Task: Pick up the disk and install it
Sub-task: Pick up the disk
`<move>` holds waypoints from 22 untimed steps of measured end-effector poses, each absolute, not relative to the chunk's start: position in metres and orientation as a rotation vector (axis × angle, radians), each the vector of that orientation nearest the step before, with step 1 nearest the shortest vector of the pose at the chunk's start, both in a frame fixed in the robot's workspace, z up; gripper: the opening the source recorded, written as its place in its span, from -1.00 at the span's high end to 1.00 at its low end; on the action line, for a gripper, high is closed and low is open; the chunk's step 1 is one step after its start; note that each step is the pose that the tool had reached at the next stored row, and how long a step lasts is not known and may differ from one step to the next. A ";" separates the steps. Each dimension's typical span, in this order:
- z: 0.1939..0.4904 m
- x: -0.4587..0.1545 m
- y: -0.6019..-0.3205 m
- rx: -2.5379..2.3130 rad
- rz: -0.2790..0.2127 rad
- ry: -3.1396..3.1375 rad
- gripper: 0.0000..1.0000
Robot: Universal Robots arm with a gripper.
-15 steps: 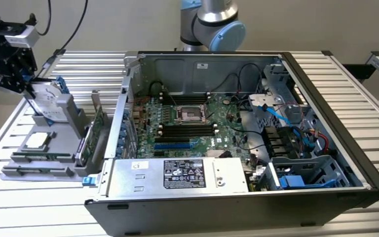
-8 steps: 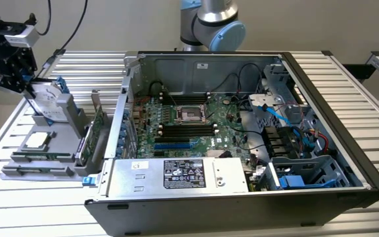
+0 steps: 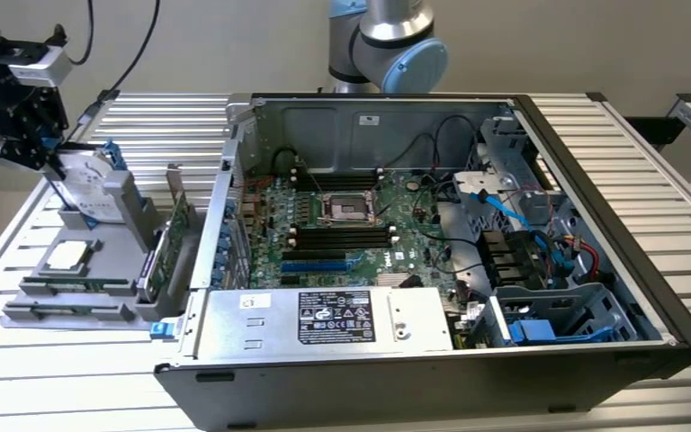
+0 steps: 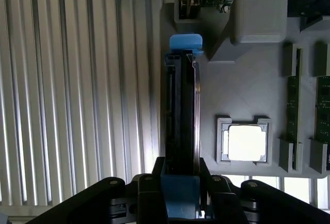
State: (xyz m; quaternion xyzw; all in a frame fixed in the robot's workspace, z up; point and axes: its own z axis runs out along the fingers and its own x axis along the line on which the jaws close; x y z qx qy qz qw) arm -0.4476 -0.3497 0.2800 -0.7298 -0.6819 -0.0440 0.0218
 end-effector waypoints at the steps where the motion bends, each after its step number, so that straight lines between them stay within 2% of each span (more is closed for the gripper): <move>1: 0.280 -0.448 -0.350 -2.262 -0.137 -2.114 0.33; 22: 0.279 -0.449 -0.347 -2.263 -0.142 -2.120 0.33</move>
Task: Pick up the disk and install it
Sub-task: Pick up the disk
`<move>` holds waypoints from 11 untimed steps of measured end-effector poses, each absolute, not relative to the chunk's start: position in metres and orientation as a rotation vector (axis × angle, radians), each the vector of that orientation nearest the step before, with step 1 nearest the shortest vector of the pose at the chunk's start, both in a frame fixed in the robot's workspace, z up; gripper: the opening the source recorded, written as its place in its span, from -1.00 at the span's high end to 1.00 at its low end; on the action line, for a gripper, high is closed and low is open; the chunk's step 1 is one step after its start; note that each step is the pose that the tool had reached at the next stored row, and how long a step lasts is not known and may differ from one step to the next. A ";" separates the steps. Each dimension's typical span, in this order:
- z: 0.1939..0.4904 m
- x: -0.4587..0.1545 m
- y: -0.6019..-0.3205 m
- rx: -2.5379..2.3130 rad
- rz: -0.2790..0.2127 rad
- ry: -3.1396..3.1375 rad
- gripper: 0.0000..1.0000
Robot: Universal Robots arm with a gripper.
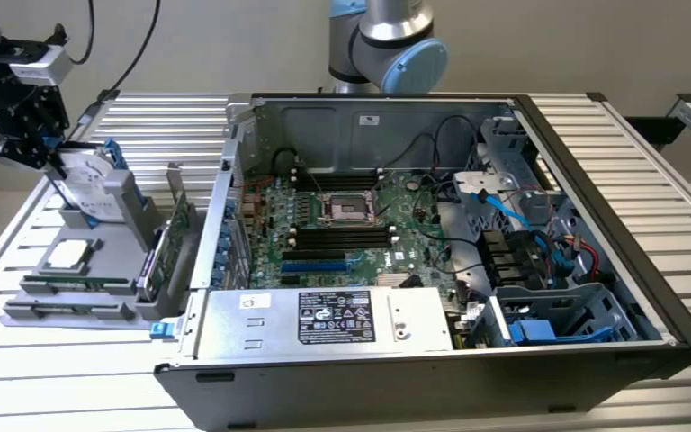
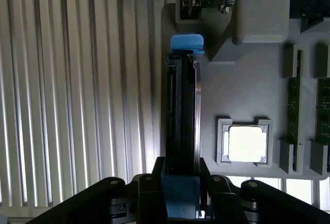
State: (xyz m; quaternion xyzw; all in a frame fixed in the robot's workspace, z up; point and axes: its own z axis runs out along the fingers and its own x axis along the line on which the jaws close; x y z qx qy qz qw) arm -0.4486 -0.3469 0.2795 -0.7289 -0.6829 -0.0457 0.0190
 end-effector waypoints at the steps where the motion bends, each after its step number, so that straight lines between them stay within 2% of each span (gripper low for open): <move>1: 0.280 -0.449 -0.347 -2.262 -0.142 -2.120 0.33; 11: 0.283 -0.449 -0.344 -2.261 -0.136 -2.128 0.33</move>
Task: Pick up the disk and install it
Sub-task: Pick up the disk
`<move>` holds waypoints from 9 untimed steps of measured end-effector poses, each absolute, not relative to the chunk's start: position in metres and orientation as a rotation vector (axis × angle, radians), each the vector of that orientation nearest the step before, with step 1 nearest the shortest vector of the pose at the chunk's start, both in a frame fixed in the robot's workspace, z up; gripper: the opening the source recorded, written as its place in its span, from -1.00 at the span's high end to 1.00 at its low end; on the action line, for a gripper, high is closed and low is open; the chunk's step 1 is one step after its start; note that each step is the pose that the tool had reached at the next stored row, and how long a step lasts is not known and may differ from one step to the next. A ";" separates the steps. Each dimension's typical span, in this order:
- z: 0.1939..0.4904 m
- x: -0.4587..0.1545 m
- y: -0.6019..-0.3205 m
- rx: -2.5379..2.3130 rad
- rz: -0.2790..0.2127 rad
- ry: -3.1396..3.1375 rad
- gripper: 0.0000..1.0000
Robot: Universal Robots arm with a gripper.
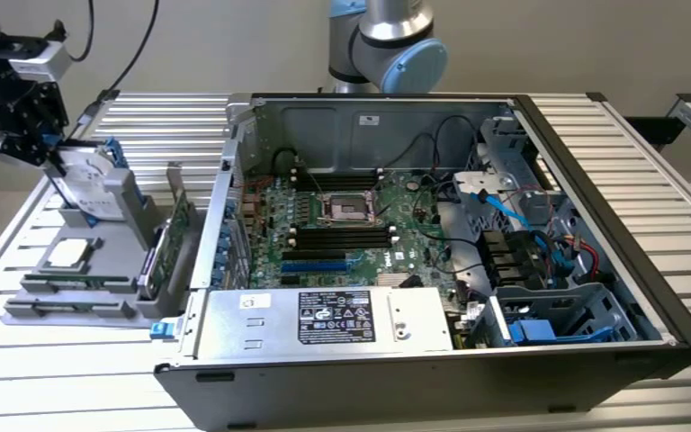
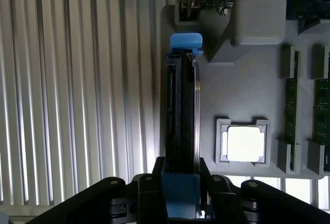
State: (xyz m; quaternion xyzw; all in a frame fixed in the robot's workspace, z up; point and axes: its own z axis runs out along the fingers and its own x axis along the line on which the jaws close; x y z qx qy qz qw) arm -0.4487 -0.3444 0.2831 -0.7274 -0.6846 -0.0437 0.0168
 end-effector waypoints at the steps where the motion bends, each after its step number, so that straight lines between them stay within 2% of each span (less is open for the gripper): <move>1: 0.284 -0.449 -0.344 -2.261 -0.135 -2.129 0.33; 9: 0.286 -0.449 -0.342 -2.264 -0.131 -2.139 0.33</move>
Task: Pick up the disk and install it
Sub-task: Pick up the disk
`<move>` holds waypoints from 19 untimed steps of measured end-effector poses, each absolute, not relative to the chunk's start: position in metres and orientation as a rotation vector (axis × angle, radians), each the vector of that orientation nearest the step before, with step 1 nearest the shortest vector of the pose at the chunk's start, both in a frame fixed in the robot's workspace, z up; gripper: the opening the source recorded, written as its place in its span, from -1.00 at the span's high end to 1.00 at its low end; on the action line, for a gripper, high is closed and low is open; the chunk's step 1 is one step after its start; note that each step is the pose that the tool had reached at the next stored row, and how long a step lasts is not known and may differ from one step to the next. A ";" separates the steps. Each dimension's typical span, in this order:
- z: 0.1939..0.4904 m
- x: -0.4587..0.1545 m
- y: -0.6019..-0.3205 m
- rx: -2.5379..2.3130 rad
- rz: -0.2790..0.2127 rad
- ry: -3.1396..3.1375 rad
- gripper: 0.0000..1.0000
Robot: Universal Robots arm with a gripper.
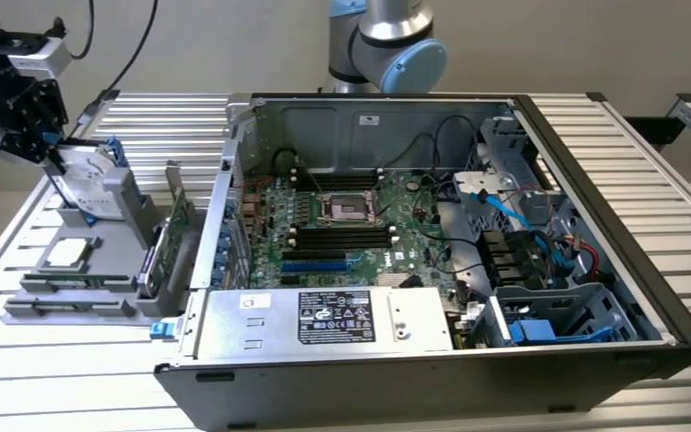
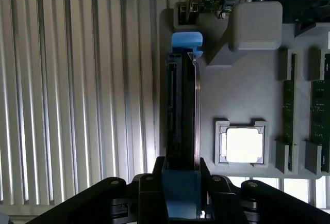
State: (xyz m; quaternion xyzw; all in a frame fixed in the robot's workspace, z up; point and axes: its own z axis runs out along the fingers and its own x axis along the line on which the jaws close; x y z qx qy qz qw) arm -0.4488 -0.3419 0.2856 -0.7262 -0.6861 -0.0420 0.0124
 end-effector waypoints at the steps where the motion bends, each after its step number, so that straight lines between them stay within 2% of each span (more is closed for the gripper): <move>1: 0.286 -0.449 -0.342 -2.265 -0.132 -2.140 0.33; 11: 0.283 -0.449 -0.341 -2.279 -0.154 -2.158 0.33; 13: 0.283 -0.449 -0.341 -2.281 -0.158 -2.159 0.17; 14: 0.283 -0.449 -0.341 -2.282 -0.160 -2.160 0.17; 16: 0.283 -0.449 -0.341 -2.283 -0.163 -2.161 -0.07; 17: 0.283 -0.449 -0.341 -2.283 -0.164 -2.162 -0.07; 19: 0.283 -0.449 -0.341 -2.283 -0.164 -2.162 -0.29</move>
